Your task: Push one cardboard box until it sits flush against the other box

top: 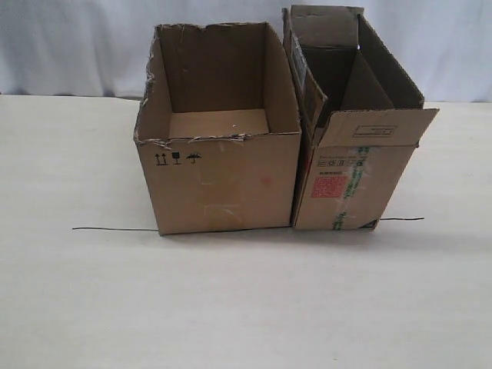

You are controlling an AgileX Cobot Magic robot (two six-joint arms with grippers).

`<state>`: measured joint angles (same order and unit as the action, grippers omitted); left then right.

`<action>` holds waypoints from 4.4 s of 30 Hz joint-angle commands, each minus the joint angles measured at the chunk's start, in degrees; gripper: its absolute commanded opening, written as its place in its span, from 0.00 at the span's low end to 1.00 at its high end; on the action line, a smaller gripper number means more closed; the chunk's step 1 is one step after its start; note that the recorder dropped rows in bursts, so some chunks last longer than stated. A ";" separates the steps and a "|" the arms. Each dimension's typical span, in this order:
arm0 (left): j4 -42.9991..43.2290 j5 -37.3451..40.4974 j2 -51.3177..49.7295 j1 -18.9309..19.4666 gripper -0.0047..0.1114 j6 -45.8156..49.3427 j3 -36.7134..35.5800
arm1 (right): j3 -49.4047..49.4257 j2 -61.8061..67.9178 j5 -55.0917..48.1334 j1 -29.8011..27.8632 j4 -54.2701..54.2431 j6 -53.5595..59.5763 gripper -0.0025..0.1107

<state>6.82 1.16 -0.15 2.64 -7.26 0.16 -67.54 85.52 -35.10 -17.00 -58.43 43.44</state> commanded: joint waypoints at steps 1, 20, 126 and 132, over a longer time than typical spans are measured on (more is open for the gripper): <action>0.05 -0.26 0.15 -0.04 0.04 -0.14 -0.16 | 15.62 -12.97 17.30 6.60 0.68 2.30 0.07; 0.05 -0.26 0.15 -0.04 0.04 -0.14 -0.16 | 56.59 -43.33 58.57 50.49 0.33 1.99 0.07; 0.17 -0.26 0.15 -0.04 0.04 -0.14 -0.16 | 67.54 -85.52 22.97 12.43 59.27 -42.80 0.07; 0.05 -0.26 0.15 -0.04 0.04 -0.14 -0.16 | 67.54 -85.52 22.97 12.43 59.27 -42.80 0.07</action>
<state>6.82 1.16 -0.15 2.64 -7.26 0.16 -0.24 0.19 -11.93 -4.26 0.31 0.67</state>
